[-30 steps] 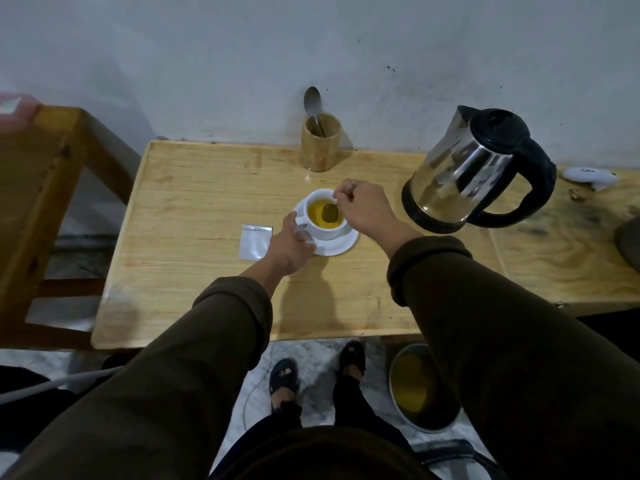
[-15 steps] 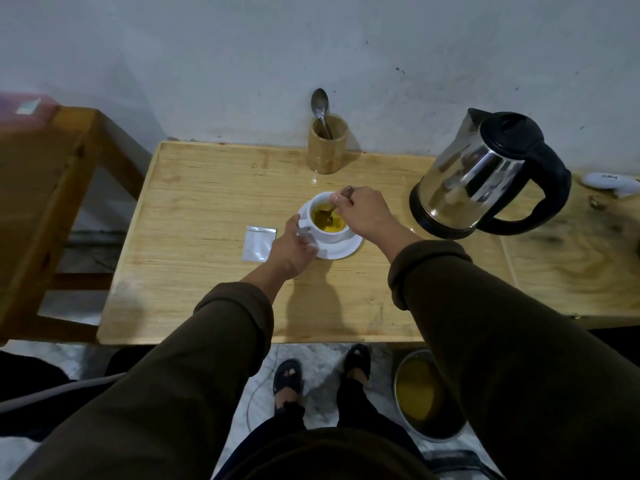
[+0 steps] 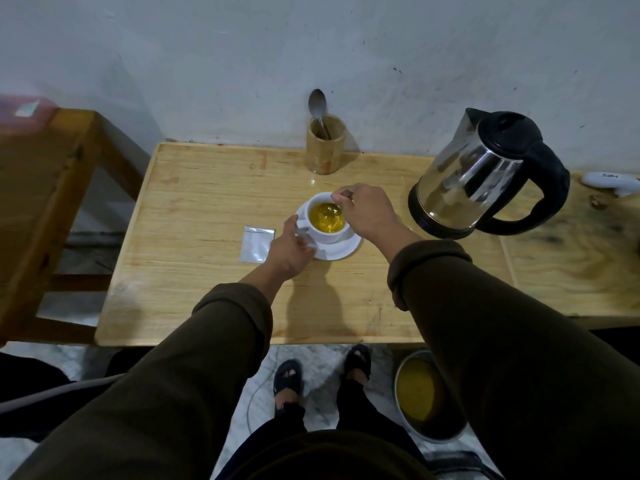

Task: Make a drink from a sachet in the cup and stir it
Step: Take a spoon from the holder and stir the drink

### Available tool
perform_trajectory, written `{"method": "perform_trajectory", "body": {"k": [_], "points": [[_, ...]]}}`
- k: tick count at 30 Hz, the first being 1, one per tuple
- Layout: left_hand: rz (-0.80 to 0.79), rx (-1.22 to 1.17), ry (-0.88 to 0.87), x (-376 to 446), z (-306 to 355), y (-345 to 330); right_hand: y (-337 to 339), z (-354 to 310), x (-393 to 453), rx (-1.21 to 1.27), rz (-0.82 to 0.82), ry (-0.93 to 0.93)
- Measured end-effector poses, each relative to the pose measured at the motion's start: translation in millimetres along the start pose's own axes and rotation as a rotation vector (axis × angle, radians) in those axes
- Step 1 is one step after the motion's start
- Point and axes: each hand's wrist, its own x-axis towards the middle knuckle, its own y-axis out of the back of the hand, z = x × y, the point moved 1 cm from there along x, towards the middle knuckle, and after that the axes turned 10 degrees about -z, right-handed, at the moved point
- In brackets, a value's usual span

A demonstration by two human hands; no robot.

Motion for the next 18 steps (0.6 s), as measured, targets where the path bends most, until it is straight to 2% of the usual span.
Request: {"method": "perform_trajectory", "body": {"k": [11, 18], "points": [[0.082, 0.076, -0.013, 5.9, -4.6, -2.4, -0.1, 1.7, -3.4, -0.034, -0.085, 0.03], [0.228, 0.114, -0.034, 7.0, -1.7, 6.2, 4.6, 5.7, -3.0, -0.044, -0.017, 0.0]]}}
